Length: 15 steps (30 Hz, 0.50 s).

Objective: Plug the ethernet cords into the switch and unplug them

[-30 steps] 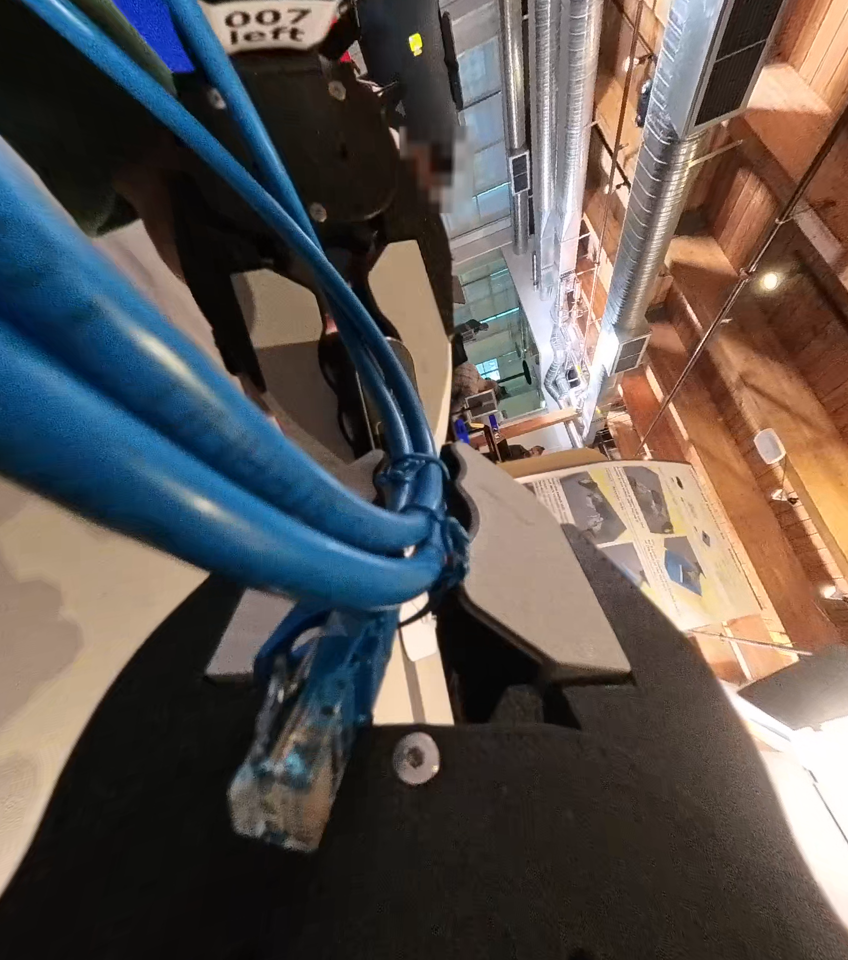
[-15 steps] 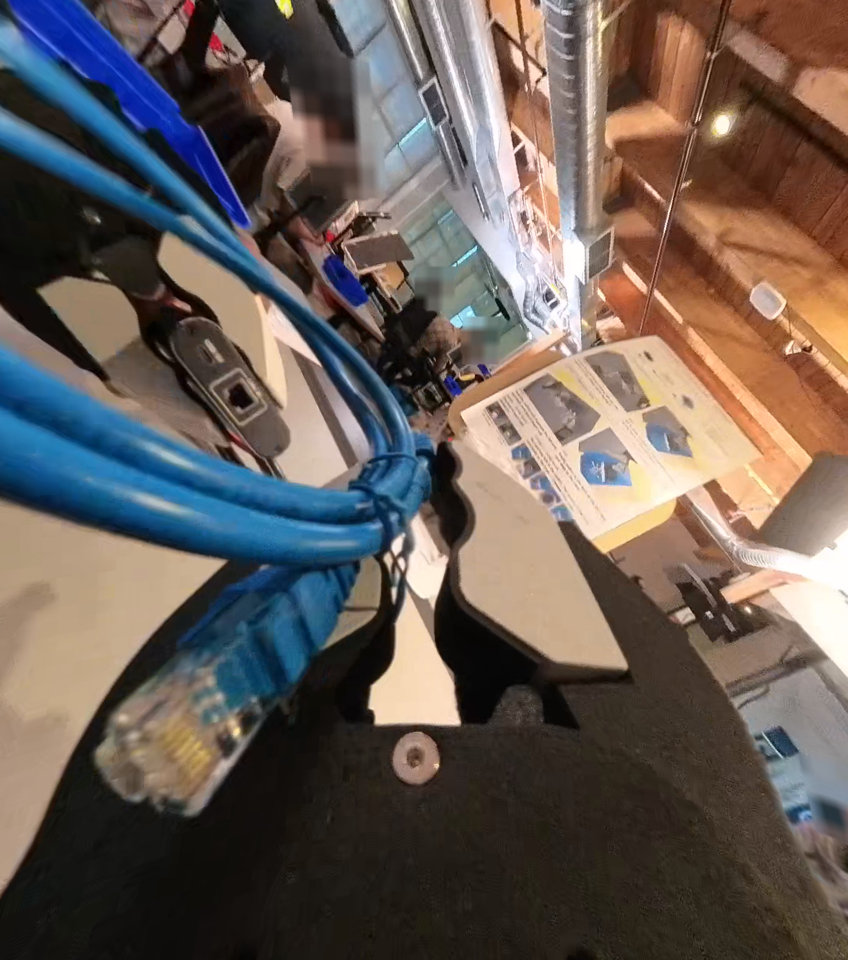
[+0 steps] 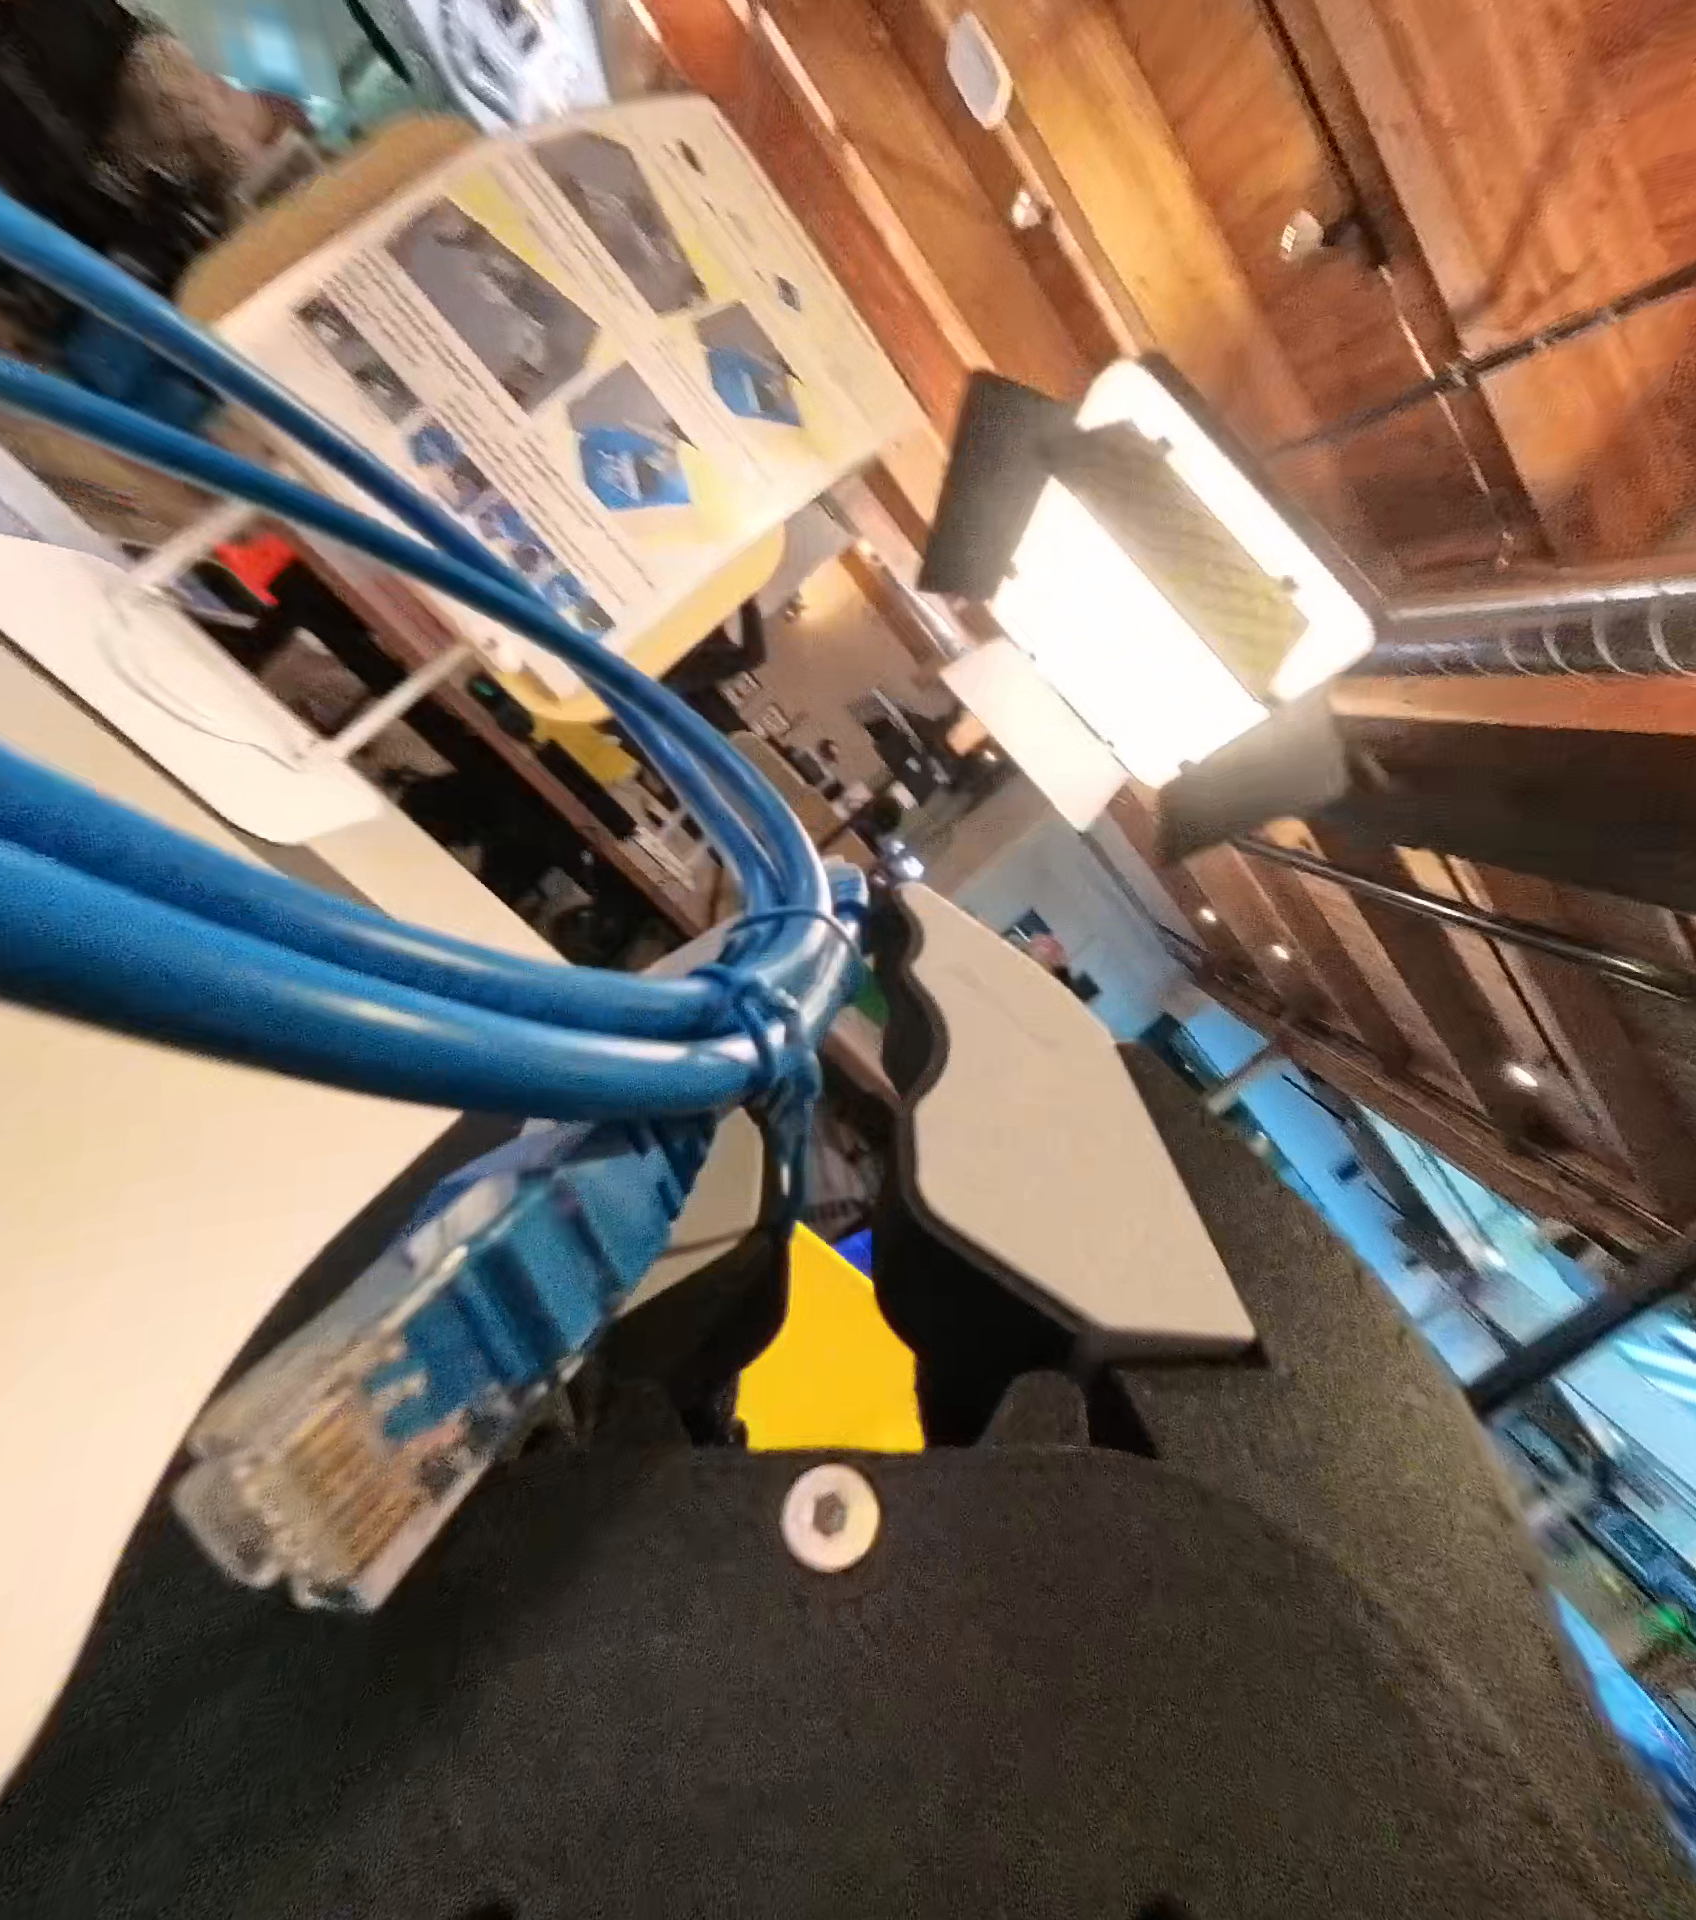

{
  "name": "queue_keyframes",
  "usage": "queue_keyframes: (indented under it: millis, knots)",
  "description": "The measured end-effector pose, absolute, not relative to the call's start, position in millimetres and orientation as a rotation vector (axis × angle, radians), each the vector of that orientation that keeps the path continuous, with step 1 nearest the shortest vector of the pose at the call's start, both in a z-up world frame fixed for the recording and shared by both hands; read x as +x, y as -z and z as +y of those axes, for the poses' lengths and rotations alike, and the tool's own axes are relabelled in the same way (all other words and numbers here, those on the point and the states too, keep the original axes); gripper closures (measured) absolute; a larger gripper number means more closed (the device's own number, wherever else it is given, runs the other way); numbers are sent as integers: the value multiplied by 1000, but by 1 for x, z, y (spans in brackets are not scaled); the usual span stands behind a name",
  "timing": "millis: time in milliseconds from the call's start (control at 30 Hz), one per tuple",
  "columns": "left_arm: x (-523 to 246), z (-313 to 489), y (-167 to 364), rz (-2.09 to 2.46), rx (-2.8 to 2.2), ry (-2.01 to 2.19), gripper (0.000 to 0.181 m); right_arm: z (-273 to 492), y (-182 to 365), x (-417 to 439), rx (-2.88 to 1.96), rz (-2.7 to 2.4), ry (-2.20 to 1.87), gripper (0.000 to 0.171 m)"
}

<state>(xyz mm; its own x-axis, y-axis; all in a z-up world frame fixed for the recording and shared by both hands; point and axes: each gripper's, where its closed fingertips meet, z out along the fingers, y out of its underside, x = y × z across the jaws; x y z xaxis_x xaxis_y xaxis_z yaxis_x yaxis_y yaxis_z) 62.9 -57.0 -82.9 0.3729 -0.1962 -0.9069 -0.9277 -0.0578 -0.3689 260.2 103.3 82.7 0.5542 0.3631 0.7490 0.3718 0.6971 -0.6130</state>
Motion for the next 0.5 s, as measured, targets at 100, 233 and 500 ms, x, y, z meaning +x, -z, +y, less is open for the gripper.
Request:
queue_keyframes:
  millis: [100, 233, 500]
  knots:
    - [66, -55, 88, 1071, -1531, -835, 152, 144, -89, 334, -947, -908, 169, 154]
    - [68, -52, 95, 1098, -1535, -852, 152, 206, -53, 411, -1161, -960, 401, 155]
    - [71, -45, 114, 1189, -1544, -944, 152, 270, 28, 462, -1310, -1409, 860, 155]
